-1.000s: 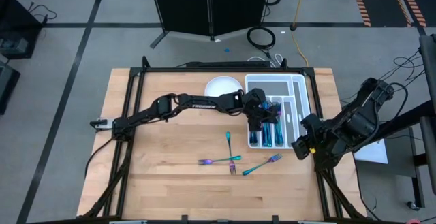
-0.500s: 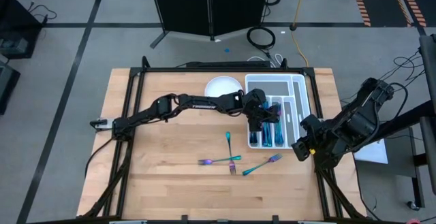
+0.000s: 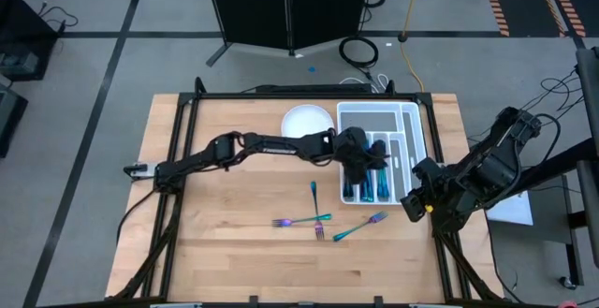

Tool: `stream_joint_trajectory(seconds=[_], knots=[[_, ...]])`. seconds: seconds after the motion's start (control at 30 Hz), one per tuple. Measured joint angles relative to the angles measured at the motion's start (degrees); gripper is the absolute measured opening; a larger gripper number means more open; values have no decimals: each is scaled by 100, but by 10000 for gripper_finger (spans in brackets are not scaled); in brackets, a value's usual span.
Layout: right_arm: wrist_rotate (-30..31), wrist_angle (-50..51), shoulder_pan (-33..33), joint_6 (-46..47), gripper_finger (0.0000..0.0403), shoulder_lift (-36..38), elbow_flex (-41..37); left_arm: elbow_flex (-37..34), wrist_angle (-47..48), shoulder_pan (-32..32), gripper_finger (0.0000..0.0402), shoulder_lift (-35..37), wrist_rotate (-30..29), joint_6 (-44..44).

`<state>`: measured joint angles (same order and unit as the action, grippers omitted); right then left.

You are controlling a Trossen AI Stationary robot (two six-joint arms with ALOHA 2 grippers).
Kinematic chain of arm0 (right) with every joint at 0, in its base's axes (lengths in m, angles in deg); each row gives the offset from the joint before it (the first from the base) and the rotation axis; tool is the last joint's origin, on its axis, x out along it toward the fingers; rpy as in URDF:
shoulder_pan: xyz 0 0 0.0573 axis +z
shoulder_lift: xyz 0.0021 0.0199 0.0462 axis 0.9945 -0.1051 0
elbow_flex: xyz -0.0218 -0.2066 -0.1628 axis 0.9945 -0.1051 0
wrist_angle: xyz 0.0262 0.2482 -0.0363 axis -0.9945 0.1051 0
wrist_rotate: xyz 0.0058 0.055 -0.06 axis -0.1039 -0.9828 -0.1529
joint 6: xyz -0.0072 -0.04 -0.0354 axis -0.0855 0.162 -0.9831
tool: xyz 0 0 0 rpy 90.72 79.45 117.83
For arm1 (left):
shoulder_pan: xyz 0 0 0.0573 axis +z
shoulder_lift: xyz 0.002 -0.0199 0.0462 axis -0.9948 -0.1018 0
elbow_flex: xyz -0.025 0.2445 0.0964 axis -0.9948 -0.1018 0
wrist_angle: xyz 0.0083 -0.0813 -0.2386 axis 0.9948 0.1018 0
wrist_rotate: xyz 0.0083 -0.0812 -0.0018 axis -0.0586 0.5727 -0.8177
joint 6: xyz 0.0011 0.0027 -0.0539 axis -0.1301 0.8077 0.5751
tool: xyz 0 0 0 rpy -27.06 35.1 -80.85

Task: Sort silverware
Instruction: Put the purple fork into the white silverware tray

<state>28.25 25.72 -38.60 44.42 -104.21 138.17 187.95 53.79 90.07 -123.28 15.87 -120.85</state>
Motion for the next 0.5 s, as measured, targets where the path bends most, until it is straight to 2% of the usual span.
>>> stream_joint_trajectory(seconds=[0.13, 0.27, 0.33, 0.5], knots=[[1, -10, 0, -114, 151, 0, 0, 0, 179, -202, 89, 457, -180, 1141], [2, -75, 0, -266, 151, 0, 0, 11, 1092, -407, 89, 1035, -1313, 2936], [0, -85, 0, -369, 151, -2, 0, 9, 1987, -457, 89, 1373, -1359, 3991], [224, -200, 2, -706, 151, -15, 0, 11, 3837, -495, 89, 2127, -1054, 7325]])
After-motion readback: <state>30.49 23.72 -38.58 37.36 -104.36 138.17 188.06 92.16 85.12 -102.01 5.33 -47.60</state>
